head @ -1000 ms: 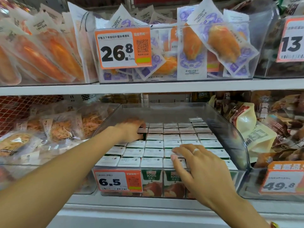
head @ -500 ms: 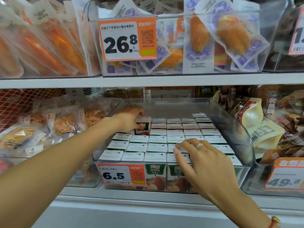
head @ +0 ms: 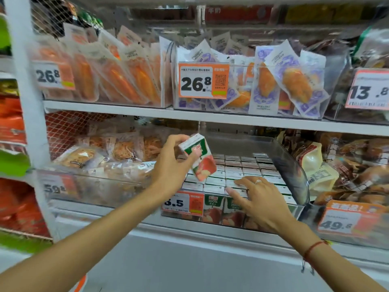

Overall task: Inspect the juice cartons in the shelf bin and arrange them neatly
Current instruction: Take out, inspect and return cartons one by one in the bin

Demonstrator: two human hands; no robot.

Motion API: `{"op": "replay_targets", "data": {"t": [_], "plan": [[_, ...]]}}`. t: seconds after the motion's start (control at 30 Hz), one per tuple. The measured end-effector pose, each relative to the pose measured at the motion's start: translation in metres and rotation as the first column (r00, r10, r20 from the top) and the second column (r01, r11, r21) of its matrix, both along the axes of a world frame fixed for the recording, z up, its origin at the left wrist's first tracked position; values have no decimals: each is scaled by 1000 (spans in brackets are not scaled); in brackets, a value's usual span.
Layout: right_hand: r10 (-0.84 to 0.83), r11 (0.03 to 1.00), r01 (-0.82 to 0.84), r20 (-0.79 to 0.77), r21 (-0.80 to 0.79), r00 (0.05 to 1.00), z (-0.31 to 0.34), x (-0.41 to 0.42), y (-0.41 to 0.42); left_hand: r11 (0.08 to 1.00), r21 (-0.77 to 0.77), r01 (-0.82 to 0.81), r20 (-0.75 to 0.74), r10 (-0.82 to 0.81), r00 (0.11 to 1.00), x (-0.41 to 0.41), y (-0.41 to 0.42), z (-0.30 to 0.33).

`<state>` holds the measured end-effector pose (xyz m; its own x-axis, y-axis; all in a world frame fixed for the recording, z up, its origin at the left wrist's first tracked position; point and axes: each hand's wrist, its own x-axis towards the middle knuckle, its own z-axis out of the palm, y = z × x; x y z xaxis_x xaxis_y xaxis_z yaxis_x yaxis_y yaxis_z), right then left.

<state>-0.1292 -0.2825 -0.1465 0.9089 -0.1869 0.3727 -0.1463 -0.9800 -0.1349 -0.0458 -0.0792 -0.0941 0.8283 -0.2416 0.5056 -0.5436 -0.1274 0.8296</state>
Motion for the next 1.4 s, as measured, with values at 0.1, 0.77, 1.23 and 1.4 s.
{"op": "replay_targets", "data": {"t": [0.1, 0.77, 1.23, 1.4], "plan": [[36, 952, -108, 245, 287, 969, 12, -11, 25, 981, -192, 2, -387, -77, 919, -38, 16, -18], [247, 344, -220, 138, 913, 959, -2, -44, 99, 946, -312, 92, -479, -240, 845, -77, 43, -64], [197, 258, -101, 50, 961, 979, -8, -39, 108, 928, -72, 367, -679, -315, 663, -62, 75, -62], [266, 217, -95, 34, 971, 963, -9, -39, 104, 952, -53, 301, -631, -265, 729, -64, 72, -65]]}}
